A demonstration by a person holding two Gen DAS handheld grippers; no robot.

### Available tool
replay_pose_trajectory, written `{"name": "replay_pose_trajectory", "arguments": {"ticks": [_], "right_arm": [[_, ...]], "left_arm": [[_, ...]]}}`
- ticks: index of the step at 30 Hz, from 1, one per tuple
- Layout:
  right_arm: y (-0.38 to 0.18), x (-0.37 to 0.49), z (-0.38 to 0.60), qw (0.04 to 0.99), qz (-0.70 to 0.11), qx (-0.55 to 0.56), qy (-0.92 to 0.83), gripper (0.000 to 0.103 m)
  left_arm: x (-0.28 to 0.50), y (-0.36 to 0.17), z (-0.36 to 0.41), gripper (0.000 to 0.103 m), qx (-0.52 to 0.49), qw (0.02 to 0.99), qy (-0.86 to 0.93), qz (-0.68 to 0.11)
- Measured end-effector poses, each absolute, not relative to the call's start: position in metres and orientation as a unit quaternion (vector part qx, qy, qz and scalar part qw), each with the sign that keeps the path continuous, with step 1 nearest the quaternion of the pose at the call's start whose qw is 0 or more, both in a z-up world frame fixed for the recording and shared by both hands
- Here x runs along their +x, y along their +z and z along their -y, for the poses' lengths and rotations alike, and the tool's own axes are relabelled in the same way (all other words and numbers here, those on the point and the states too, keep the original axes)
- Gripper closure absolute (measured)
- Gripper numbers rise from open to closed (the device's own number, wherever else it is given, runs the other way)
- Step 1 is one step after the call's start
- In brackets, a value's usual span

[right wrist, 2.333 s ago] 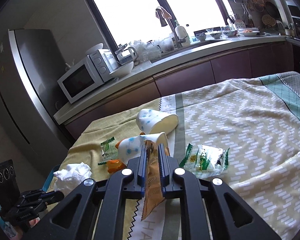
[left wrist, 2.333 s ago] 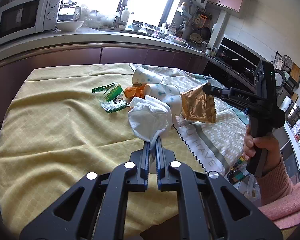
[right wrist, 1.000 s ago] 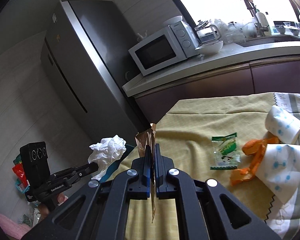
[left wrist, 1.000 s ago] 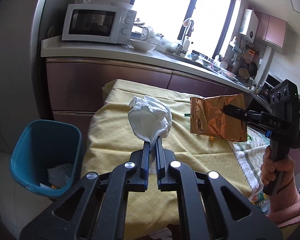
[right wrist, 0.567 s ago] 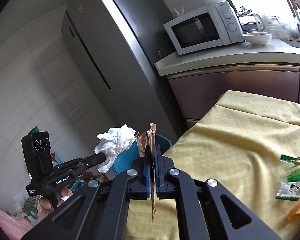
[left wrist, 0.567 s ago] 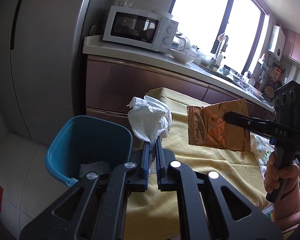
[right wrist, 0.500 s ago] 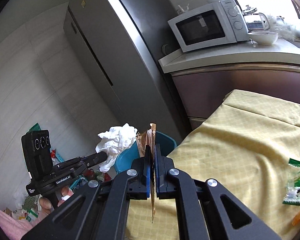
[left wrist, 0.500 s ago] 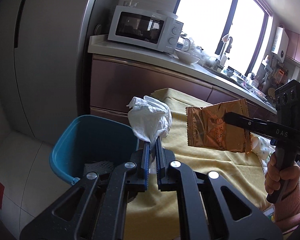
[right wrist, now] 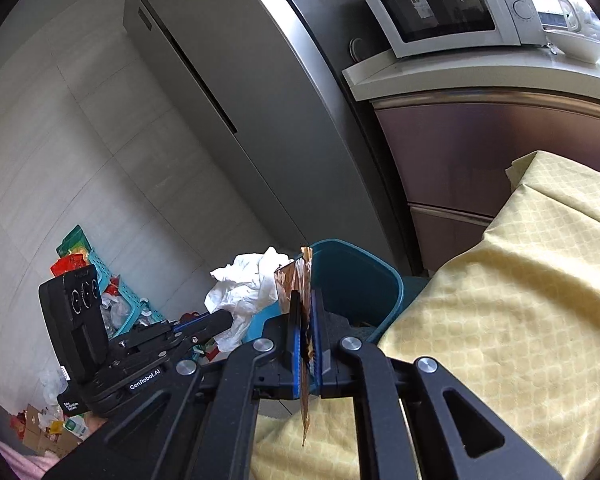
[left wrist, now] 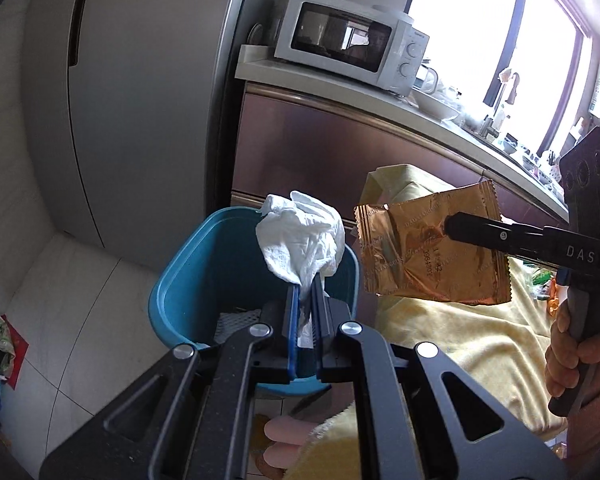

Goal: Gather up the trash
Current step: 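Open the left tool over the teal bin while the right tool opens to drop the snack bag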

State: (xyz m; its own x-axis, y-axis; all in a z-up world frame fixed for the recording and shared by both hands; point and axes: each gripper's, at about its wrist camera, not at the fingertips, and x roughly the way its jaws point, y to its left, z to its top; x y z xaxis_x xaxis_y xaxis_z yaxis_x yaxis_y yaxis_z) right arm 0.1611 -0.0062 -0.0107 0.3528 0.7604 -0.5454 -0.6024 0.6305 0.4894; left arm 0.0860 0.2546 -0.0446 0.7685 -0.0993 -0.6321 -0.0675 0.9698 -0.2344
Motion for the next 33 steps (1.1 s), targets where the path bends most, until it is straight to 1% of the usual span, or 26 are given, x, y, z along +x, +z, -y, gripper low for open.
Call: {"name": "replay_pose_trajectory", "arguments": {"ticks": [11, 15, 16, 18, 20, 23, 30, 33], "right_arm": [[-0.045, 0.183, -0.045, 0.807, -0.436, 0.084, 0.389, 0.098], [-0.058, 0.192, -0.06, 0.804, -0.452, 0.083, 0.377, 0.095], [-0.06, 0.193, -0.062, 0.804, -0.456, 0.084, 0.373, 0.091], [-0.066, 0.198, -0.065, 0.801, -0.464, 0.087, 0.369, 0.083], [-0.068, 0.199, -0.066, 0.8, -0.467, 0.089, 0.366, 0.083], [-0.067, 0.199, -0.061, 0.801, -0.463, 0.091, 0.369, 0.082], [-0.056, 0.187, -0.04, 0.808, -0.44, 0.095, 0.38, 0.08], [-0.046, 0.176, -0.023, 0.816, -0.423, 0.091, 0.385, 0.075]], "left_arm": [[0.114, -0.083, -0.275, 0.097, -0.138, 0.914, 0.03, -0.38], [0.124, -0.093, -0.276, 0.095, -0.143, 0.909, 0.035, -0.39], [0.126, -0.096, -0.276, 0.095, -0.144, 0.908, 0.035, -0.391], [0.128, -0.101, -0.277, 0.091, -0.147, 0.906, 0.036, -0.395], [0.131, -0.105, -0.277, 0.088, -0.149, 0.905, 0.037, -0.396], [0.132, -0.107, -0.276, 0.087, -0.152, 0.905, 0.037, -0.395], [0.122, -0.093, -0.262, 0.08, -0.143, 0.917, 0.02, -0.372], [0.116, -0.08, -0.25, 0.075, -0.137, 0.924, 0.003, -0.357]]}}
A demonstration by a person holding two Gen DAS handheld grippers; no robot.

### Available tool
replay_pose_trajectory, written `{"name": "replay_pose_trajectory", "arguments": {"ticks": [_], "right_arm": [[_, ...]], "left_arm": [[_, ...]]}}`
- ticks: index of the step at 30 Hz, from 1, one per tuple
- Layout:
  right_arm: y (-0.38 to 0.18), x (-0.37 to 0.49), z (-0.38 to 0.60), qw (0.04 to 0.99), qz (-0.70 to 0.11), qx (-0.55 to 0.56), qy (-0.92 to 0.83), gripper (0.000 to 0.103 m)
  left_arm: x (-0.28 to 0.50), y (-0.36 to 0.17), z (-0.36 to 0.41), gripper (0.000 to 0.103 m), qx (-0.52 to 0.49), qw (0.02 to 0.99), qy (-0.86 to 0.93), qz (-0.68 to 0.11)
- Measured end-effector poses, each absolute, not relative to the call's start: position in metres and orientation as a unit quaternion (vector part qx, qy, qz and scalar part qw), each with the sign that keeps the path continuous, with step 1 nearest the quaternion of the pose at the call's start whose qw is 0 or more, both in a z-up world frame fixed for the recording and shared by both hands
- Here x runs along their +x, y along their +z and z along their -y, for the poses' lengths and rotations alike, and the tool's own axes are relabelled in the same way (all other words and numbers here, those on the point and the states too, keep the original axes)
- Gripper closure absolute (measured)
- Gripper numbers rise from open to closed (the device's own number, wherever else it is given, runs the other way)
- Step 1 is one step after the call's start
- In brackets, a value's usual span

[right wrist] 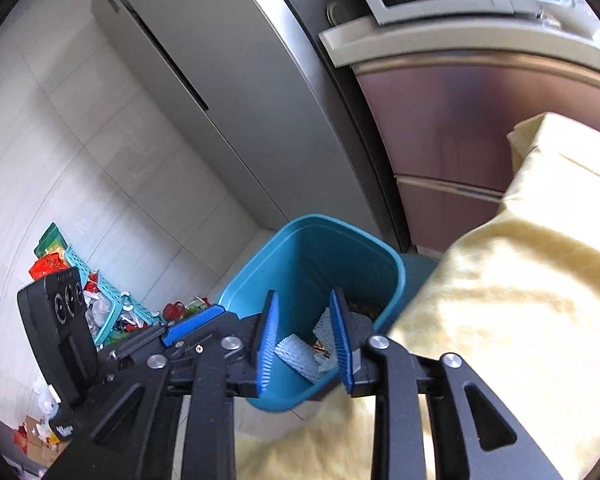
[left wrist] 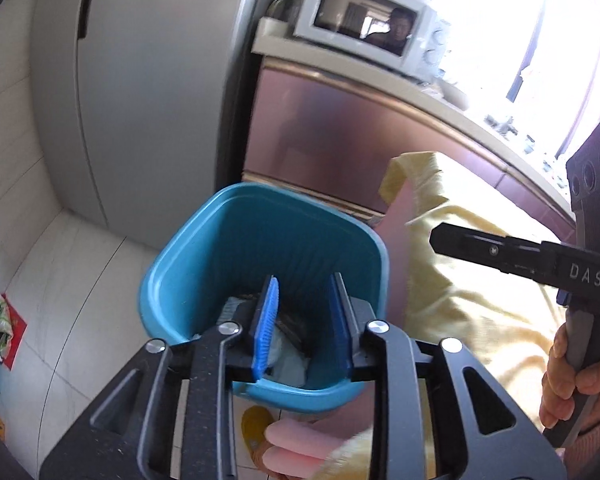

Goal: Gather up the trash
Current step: 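Open the left tool over the teal bin while the right tool opens to drop the snack bag, then move both open tools back over the table, then grasp the green candy wrapper with the left tool while the right tool grasps a blue-dotted paper cup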

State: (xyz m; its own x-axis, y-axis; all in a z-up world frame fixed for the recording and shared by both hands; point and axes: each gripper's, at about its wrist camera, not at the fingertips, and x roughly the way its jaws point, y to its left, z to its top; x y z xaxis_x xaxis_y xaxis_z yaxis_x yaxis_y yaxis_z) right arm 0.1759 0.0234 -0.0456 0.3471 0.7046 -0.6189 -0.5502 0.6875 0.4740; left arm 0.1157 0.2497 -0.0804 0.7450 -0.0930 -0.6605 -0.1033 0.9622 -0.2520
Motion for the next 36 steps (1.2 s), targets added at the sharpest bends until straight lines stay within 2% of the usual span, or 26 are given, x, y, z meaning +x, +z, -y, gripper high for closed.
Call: {"name": "replay_pose_trajectory", "arguments": {"ticks": [4, 10, 23, 36], "right_arm": [[-0.03, 0.157, 0.009, 0.832, -0.394, 0.087, 0.381, 0.073], [-0.012, 0.134, 0.07, 0.86, -0.359, 0.099, 0.349, 0.07], [-0.006, 0.079, 0.21, 0.907, -0.318, 0.151, 0.231, 0.07], [-0.028, 0.034, 0.339, 0.928, -0.291, 0.219, 0.075, 0.07]], "left_arm": [[0.11, -0.062, -0.221, 0.067, -0.123, 0.933, -0.037, -0.336], [0.106, -0.043, -0.161, 0.061, -0.09, 0.935, -0.117, -0.322], [0.113, -0.037, -0.012, 0.055, -0.024, 0.909, -0.248, -0.333], [0.15, -0.044, 0.093, 0.052, 0.025, 0.878, -0.309, -0.365]]}}
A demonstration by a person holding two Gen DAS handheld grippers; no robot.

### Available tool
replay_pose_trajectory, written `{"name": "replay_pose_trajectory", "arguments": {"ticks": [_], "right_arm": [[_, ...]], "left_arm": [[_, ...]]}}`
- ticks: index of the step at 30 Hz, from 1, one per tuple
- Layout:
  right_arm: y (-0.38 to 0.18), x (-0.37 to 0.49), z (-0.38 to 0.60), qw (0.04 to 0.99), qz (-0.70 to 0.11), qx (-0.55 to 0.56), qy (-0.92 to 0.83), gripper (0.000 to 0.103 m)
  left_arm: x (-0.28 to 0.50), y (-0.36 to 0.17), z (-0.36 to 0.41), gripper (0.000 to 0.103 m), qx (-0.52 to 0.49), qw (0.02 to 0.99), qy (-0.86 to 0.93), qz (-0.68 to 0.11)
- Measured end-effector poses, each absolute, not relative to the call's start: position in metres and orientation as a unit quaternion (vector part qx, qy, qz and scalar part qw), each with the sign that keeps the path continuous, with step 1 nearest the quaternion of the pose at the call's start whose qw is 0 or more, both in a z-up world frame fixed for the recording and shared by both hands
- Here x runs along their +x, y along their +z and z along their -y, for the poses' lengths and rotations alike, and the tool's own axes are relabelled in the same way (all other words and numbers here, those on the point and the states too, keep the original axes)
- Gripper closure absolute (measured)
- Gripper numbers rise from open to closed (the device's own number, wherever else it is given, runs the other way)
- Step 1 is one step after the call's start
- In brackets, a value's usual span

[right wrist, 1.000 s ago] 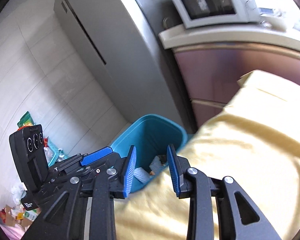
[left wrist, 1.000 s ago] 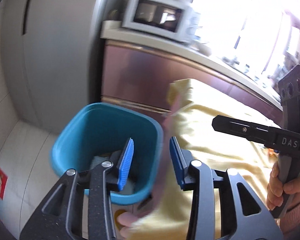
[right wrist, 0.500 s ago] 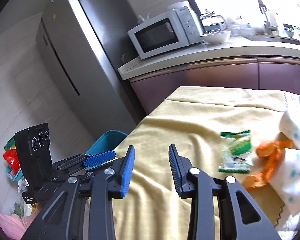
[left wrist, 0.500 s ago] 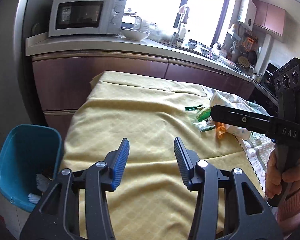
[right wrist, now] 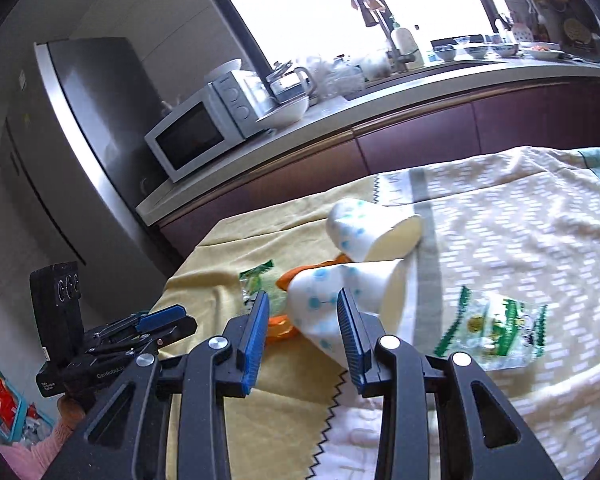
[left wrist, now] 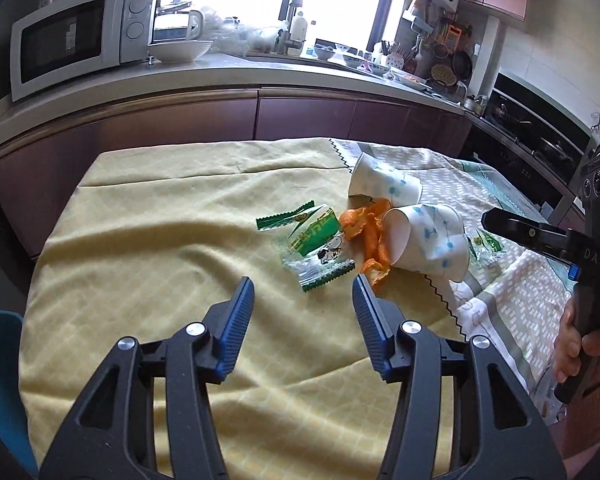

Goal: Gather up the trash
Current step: 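Grasp the green candy wrapper with the left tool while the right tool grasps a blue-dotted paper cup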

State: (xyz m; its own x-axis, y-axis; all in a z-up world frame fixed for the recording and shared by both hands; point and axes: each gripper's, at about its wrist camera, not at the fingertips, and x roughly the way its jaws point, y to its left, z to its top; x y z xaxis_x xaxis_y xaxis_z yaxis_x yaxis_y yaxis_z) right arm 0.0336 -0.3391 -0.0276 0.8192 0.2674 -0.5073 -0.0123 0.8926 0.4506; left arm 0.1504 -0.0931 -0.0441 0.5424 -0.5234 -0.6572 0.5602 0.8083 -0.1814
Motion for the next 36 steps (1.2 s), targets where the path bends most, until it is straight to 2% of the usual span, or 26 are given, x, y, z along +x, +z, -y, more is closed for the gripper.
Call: {"name": "replay_pose_trajectory", "arguments": {"ticks": [5, 7, 19, 23, 28, 29, 31, 36], "right_arm": [[-0.042, 0.034, 0.363, 0.921, -0.297, 0.241, 0.068, 0.068], [-0.047, 0.036, 0.364, 0.919, -0.3, 0.244, 0.071, 0.062], [-0.063, 0.048, 0.366, 0.905, -0.315, 0.267, 0.098, 0.063], [-0.065, 0.048, 0.364, 0.904, -0.317, 0.268, 0.104, 0.068], [-0.065, 0.046, 0.362, 0.904, -0.316, 0.267, 0.112, 0.084], [-0.065, 0.046, 0.363, 0.903, -0.316, 0.267, 0.114, 0.086], [-0.064, 0.044, 0.362, 0.903, -0.314, 0.269, 0.117, 0.089], [-0.062, 0.041, 0.359, 0.903, -0.312, 0.267, 0.125, 0.094]], "left_arm": [[0.173, -0.053, 0.117, 0.052, 0.023, 0.866, -0.306, -0.396], [0.183, -0.058, 0.122, 0.05, 0.019, 0.861, -0.296, -0.413], [0.214, -0.077, 0.141, 0.05, -0.004, 0.845, -0.28, -0.456], [0.216, -0.079, 0.141, 0.063, -0.007, 0.844, -0.279, -0.459], [0.214, -0.078, 0.139, 0.068, -0.01, 0.845, -0.282, -0.454], [0.212, -0.077, 0.139, 0.073, -0.01, 0.846, -0.283, -0.452], [0.211, -0.078, 0.139, 0.096, -0.01, 0.84, -0.289, -0.458], [0.204, -0.08, 0.138, 0.097, -0.003, 0.844, -0.288, -0.453]]}}
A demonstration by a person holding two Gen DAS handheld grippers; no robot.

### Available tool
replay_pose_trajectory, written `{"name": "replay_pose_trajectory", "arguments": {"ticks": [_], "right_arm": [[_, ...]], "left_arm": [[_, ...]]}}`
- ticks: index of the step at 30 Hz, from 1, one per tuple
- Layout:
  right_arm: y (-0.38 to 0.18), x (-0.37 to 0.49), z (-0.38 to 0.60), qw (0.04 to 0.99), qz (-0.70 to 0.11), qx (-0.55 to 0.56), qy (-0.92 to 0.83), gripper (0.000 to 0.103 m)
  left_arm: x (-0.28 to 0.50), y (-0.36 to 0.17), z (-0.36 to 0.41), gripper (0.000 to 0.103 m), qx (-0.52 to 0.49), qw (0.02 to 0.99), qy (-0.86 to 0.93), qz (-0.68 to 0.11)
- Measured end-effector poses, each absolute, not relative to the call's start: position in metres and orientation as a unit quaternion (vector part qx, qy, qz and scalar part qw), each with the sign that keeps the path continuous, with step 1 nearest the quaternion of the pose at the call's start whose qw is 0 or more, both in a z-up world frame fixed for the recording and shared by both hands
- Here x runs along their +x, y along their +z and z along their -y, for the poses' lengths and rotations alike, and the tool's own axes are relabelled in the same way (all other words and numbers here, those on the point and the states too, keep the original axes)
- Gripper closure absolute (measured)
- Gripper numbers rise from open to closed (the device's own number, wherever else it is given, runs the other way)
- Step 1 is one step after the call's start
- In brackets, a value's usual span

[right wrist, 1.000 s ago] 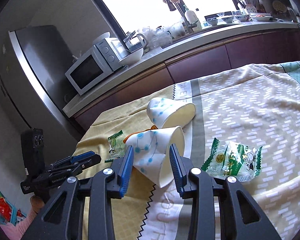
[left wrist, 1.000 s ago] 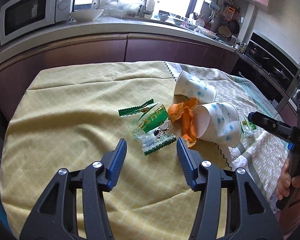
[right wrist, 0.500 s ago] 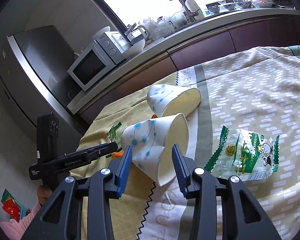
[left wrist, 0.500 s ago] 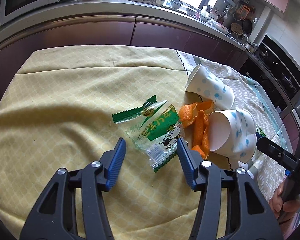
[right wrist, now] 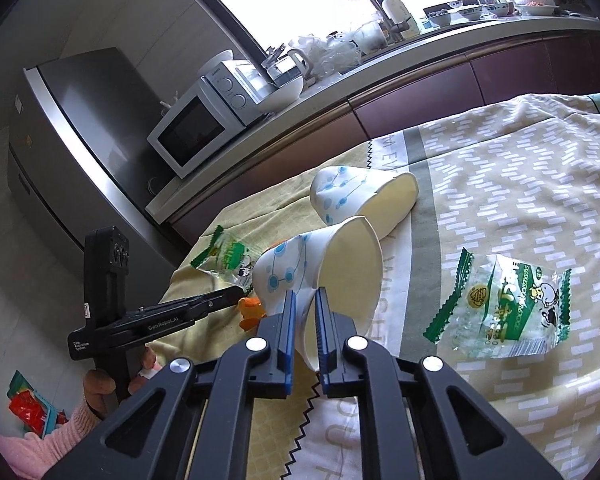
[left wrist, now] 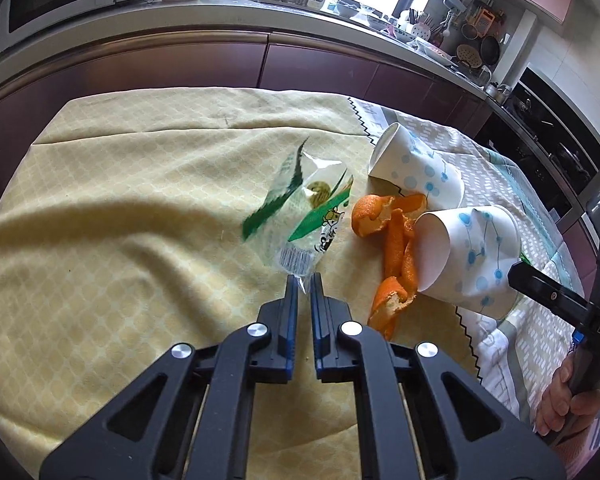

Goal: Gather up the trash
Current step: 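Grasp the green candy wrapper with the left tool while the right tool grasps a blue-dotted paper cup, then carry the candy wrapper and paper cup to the teal bin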

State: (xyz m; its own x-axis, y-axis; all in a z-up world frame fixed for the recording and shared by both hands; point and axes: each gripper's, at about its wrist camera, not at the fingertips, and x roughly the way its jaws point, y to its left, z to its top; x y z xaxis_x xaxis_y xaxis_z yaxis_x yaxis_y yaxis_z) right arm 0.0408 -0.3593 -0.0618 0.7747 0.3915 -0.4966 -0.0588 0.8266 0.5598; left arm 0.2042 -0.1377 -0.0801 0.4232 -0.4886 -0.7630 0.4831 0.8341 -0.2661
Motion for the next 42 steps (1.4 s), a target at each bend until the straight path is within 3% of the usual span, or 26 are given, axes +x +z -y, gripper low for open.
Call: {"name": "replay_pose_trajectory", "arguments": {"ticks": [5, 6, 8, 10, 19, 23, 27, 29, 32, 42], "right_arm": [[-0.057, 0.036, 0.357, 0.905, -0.305, 0.266, 0.13, 0.096], [-0.056, 0.035, 0.357, 0.905, -0.304, 0.266, 0.131, 0.096], [-0.053, 0.034, 0.357, 0.906, -0.301, 0.265, 0.133, 0.097], [-0.05, 0.032, 0.357, 0.907, -0.297, 0.265, 0.135, 0.097], [-0.047, 0.029, 0.362, 0.908, -0.287, 0.27, 0.142, 0.098], [-0.048, 0.029, 0.364, 0.907, -0.289, 0.273, 0.143, 0.098], [-0.049, 0.029, 0.367, 0.906, -0.289, 0.276, 0.142, 0.098], [-0.048, 0.029, 0.367, 0.905, -0.289, 0.276, 0.142, 0.098], [-0.047, 0.03, 0.366, 0.905, -0.289, 0.277, 0.144, 0.098], [-0.035, 0.034, 0.355, 0.91, -0.279, 0.266, 0.155, 0.099]], "left_arm": [[0.195, -0.074, 0.133, 0.096, 0.01, 0.852, -0.286, -0.439], [0.193, -0.071, 0.131, 0.092, 0.014, 0.855, -0.286, -0.432], [0.19, -0.064, 0.126, 0.074, 0.018, 0.863, -0.283, -0.418], [0.19, -0.057, 0.12, 0.066, 0.015, 0.87, -0.277, -0.408], [0.224, -0.045, 0.099, 0.052, -0.005, 0.881, -0.244, -0.405], [0.244, -0.057, 0.102, 0.051, -0.01, 0.87, -0.25, -0.425], [0.257, -0.074, 0.106, 0.056, -0.021, 0.854, -0.262, -0.449], [0.256, -0.076, 0.106, 0.07, -0.025, 0.852, -0.269, -0.448], [0.255, -0.076, 0.108, 0.079, -0.027, 0.851, -0.276, -0.445], [0.225, -0.057, 0.101, 0.09, -0.02, 0.866, -0.276, -0.416]]}}
